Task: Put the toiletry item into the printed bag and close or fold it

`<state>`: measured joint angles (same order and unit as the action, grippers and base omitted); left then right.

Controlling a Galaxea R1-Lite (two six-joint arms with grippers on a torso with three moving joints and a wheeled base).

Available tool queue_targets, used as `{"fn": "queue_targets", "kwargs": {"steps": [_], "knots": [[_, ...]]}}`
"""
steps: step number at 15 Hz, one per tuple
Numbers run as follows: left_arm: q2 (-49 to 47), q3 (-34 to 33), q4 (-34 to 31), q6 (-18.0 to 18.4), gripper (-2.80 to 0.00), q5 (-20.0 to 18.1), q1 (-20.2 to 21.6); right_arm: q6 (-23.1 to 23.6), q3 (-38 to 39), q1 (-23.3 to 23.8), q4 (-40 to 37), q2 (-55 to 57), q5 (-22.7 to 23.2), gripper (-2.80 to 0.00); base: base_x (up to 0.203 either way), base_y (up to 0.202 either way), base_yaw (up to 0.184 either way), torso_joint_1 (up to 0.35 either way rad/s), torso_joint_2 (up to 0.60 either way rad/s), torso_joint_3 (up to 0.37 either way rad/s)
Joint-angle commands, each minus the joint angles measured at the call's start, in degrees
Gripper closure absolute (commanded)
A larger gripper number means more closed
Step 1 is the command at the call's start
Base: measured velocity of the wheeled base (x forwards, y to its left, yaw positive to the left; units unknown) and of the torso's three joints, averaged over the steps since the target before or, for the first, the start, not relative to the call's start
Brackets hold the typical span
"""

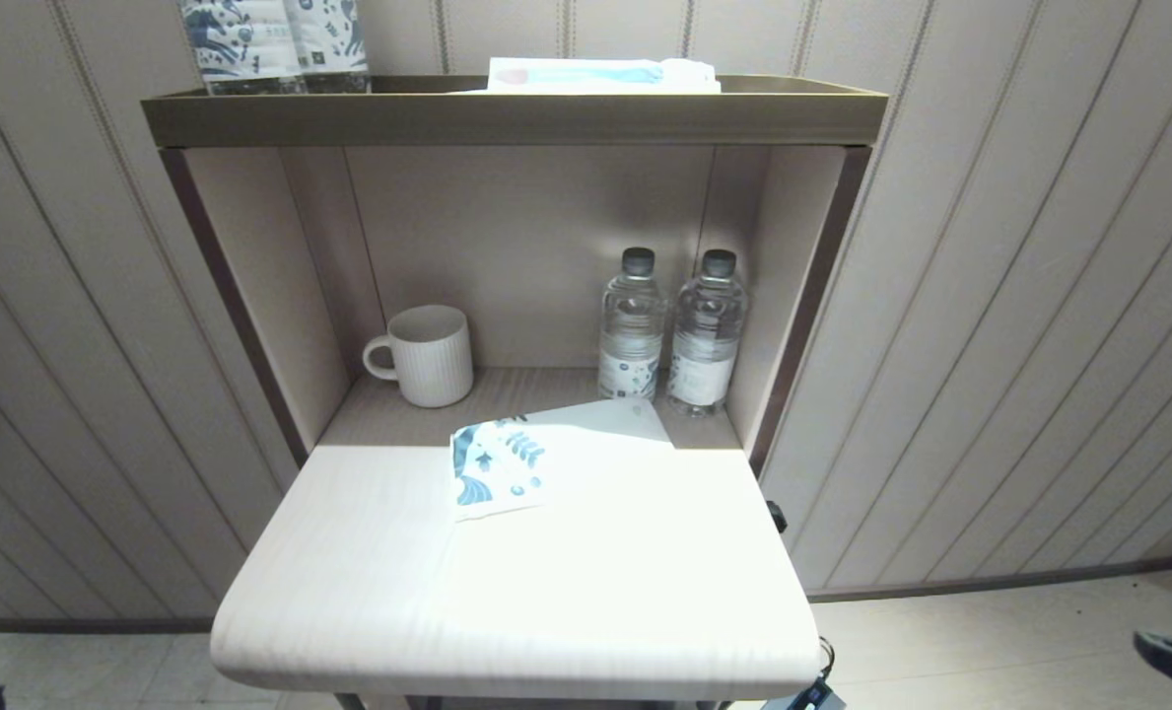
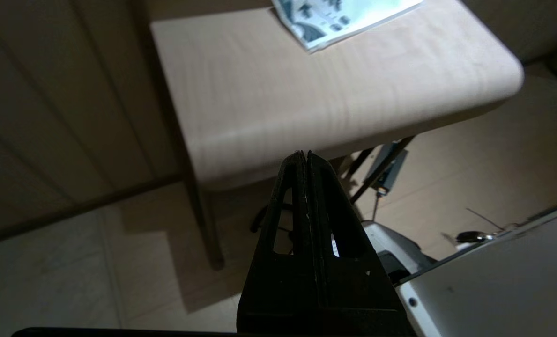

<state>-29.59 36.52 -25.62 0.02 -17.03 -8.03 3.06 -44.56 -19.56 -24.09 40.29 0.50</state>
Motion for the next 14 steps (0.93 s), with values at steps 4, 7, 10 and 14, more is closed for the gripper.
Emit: {"fn": "queue_targets", "kwargs": {"steps": [4,7,10,14], "knots": [[13.7,-12.0,-2.2,-2.4,0.00,13.2,0.7,-0.2,18.4,19.5,-2.1,-27.0,-2.1,-2.80,0.000,0.000,0.000,0.000,0.00,0.000],[13.7,-14.5,-1.8,-3.0,0.00,13.1,0.7,1.6,26.4,19.7,-2.2,-34.2,-1.3,-2.80,0.000,0.000,0.000,0.000,0.00,0.000],[13.7,-22.4,4.8,-1.1,0.00,13.4,0.7,2.6,29.5,19.7,-2.0,-40.3,2.5,-2.80,0.000,0.000,0.000,0.000,0.00,0.000],[13.6,-32.5,22.3,3.3,0.00,14.8,0.7,0.6,31.6,19.7,0.9,-40.3,3.8,-2.80,0.000,0.000,0.000,0.000,0.00,0.000]]}}
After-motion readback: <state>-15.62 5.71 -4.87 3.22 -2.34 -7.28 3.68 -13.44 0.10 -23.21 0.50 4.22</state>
